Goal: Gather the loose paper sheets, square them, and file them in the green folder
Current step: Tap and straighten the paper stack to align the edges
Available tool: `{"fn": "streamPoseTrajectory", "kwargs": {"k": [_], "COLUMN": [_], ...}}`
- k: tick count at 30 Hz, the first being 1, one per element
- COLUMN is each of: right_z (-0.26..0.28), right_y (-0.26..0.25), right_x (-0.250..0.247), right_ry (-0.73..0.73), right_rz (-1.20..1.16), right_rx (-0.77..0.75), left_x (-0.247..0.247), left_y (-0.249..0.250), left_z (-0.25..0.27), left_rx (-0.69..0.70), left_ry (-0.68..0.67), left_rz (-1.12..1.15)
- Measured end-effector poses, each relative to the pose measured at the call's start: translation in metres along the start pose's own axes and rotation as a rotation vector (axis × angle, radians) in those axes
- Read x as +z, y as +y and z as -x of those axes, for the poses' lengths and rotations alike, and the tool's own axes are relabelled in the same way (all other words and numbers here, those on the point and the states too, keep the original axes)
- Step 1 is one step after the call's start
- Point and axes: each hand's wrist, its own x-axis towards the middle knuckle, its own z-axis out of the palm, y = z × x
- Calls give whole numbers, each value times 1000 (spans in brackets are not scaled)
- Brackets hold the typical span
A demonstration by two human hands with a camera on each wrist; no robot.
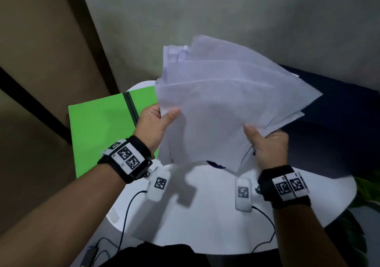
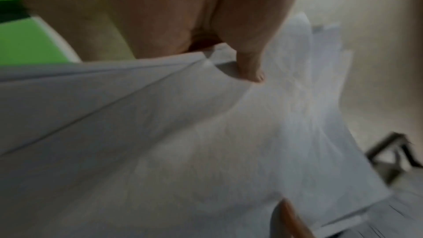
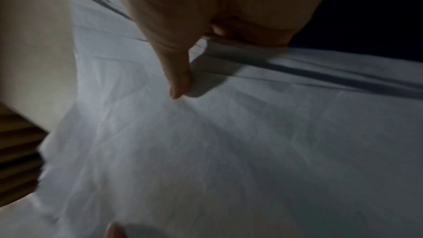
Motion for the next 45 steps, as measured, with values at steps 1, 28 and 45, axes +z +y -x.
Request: {"fn": "streamPoseTrajectory", "kwargs": {"k": [1, 28, 45], "right_z": [5, 25, 28], "right_y": [-9, -8, 10], "right_x": [2, 12, 23], "right_ry": [7, -72, 1], "right_rz": [-7, -80, -19], "right_rx": [-37, 19, 132], "left_x": [2, -13, -11], "left_y": [6, -8, -16], "left_z": [0, 9, 11], "left_rx": [62, 115, 138], "left_ry": [24, 66, 106], "left_rz": [-38, -146, -170]}}
